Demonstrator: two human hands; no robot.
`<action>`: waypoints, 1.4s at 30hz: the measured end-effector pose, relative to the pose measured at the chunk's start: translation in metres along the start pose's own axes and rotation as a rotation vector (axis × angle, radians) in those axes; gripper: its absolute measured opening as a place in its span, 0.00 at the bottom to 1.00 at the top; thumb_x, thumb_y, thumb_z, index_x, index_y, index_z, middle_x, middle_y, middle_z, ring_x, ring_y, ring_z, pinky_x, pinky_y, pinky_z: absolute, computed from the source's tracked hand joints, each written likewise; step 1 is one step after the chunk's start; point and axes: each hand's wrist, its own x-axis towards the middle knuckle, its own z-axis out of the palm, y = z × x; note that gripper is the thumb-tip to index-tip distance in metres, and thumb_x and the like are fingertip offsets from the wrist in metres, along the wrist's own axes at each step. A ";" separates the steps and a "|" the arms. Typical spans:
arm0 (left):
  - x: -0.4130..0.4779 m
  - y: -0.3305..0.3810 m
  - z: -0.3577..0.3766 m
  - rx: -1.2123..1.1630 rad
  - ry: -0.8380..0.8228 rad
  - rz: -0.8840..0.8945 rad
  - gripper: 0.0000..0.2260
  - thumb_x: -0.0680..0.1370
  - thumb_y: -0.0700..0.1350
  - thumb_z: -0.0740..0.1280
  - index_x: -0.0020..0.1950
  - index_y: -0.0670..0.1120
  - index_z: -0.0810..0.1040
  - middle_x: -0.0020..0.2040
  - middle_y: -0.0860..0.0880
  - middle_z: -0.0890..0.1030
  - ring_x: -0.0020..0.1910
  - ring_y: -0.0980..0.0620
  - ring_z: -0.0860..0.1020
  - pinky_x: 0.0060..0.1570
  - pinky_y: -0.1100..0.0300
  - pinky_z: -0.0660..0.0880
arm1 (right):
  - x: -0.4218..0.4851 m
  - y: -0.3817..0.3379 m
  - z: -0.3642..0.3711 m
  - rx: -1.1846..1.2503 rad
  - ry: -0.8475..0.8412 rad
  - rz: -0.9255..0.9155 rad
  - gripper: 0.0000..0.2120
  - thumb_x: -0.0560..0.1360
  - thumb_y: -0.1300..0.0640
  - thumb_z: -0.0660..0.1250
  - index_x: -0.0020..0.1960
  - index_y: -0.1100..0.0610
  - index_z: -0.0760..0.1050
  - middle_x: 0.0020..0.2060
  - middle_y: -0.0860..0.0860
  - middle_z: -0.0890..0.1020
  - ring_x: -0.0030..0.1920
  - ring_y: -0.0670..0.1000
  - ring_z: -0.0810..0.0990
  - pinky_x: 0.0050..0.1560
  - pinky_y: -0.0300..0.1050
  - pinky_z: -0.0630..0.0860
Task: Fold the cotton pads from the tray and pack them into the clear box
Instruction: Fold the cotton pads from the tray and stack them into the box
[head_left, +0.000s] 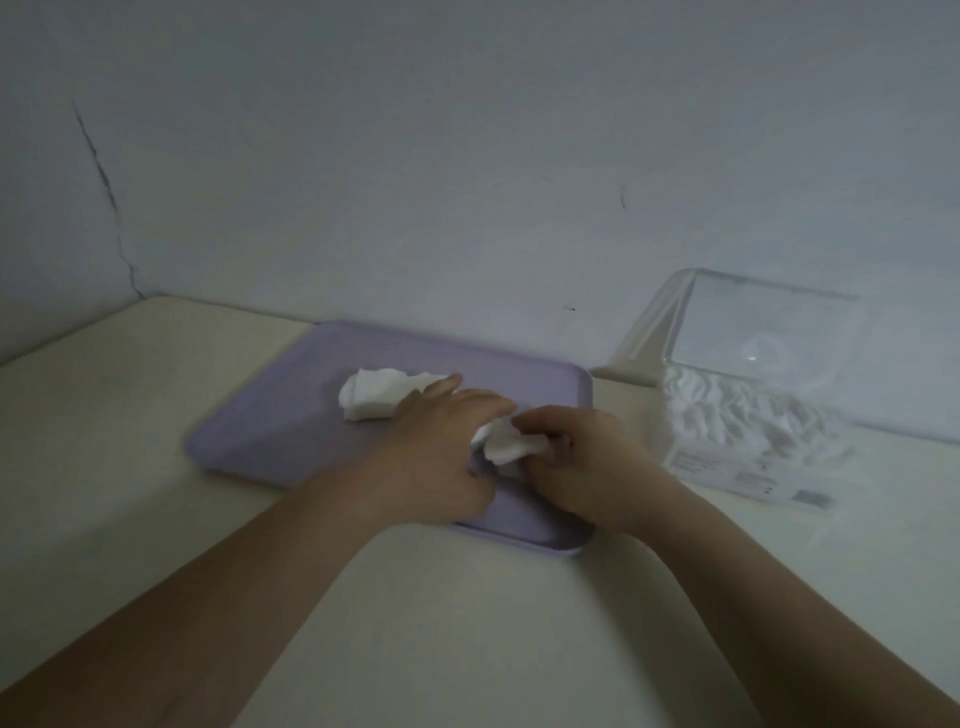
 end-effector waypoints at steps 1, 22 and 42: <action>0.003 0.002 0.006 -0.033 0.009 -0.007 0.34 0.67 0.53 0.62 0.74 0.54 0.73 0.73 0.51 0.76 0.78 0.42 0.66 0.76 0.42 0.61 | -0.004 0.003 0.000 0.037 0.002 -0.011 0.14 0.74 0.53 0.71 0.59 0.49 0.85 0.45 0.44 0.87 0.43 0.42 0.83 0.47 0.33 0.73; 0.018 0.018 0.024 -0.836 0.372 -0.144 0.04 0.76 0.42 0.74 0.49 0.49 0.83 0.44 0.51 0.88 0.43 0.54 0.85 0.45 0.55 0.82 | -0.003 0.028 0.021 1.003 0.193 0.124 0.27 0.67 0.58 0.79 0.65 0.55 0.78 0.53 0.57 0.88 0.55 0.61 0.87 0.57 0.59 0.83; 0.013 0.021 0.027 -0.521 0.348 0.027 0.11 0.77 0.41 0.69 0.54 0.56 0.82 0.54 0.59 0.83 0.56 0.63 0.78 0.57 0.65 0.74 | -0.009 0.029 0.012 0.829 0.551 0.215 0.06 0.80 0.54 0.72 0.48 0.56 0.83 0.39 0.54 0.87 0.39 0.48 0.84 0.44 0.48 0.81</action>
